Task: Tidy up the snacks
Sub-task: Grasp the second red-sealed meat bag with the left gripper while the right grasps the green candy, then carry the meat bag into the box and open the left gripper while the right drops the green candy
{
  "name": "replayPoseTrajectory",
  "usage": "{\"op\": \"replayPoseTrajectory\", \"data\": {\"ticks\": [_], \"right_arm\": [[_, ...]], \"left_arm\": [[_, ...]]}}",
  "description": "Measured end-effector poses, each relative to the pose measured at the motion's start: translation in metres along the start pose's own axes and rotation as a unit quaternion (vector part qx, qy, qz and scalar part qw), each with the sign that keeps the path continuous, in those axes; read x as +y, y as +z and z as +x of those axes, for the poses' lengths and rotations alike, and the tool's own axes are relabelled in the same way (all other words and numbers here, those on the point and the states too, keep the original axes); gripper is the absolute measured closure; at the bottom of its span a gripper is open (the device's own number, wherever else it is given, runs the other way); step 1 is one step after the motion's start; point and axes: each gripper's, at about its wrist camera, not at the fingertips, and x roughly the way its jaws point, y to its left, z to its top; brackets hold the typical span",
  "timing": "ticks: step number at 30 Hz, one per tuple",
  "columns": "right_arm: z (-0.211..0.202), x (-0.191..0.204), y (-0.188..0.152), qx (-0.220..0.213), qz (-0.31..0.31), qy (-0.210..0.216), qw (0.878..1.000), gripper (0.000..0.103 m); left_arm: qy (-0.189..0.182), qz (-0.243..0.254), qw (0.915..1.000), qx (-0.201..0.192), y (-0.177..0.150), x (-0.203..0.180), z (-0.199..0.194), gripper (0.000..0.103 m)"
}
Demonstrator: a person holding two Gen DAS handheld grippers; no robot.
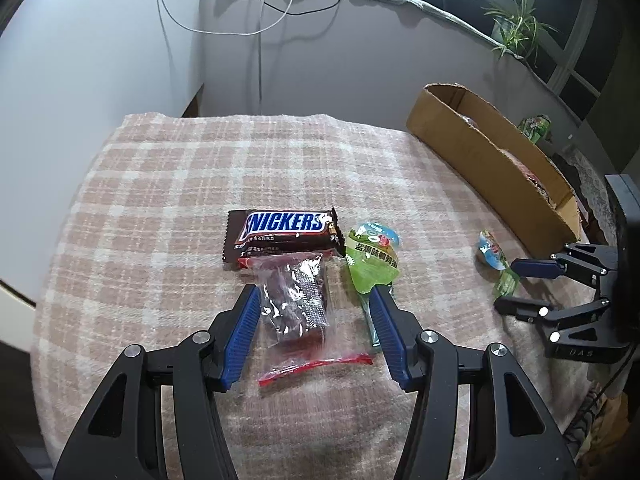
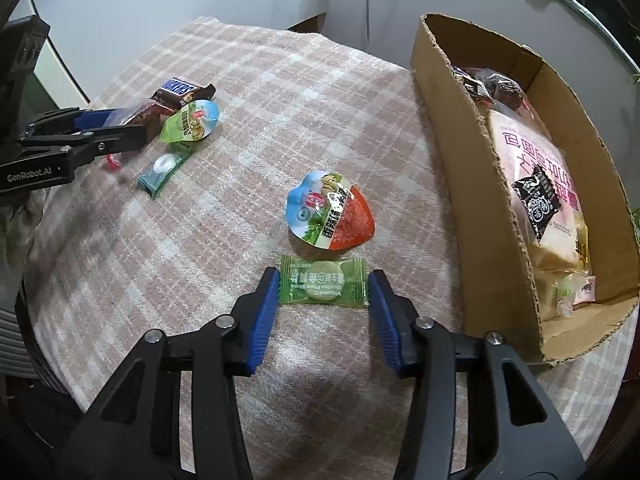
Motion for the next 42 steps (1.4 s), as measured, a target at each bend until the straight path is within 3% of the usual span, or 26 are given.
{"op": "replayPoseTrajectory", "data": {"ticks": [4,8,31,42], "right_arm": [[-0.001,0.001,-0.001,0.001,-0.004,-0.001,1.000,0.066],[-0.002,0.003,-0.001,0.002,-0.008,-0.002,1.000,0.071],[-0.020,0.005,-0.008,-0.015,0.003,0.014,1.000,0.097],[-0.041,-0.002,-0.013,-0.037,0.019,0.018,0.999,0.098]], "left_arm": [[0.005,0.003,1.0000,0.001,-0.002,-0.001,0.004,0.048],[0.011,0.013,0.9999,0.003,-0.004,-0.003,0.007,0.066],[0.010,0.009,0.9998,-0.014,-0.011,0.002,-0.010,0.069],[0.003,0.009,0.9995,-0.030,-0.009,-0.003,-0.026,0.069]]}}
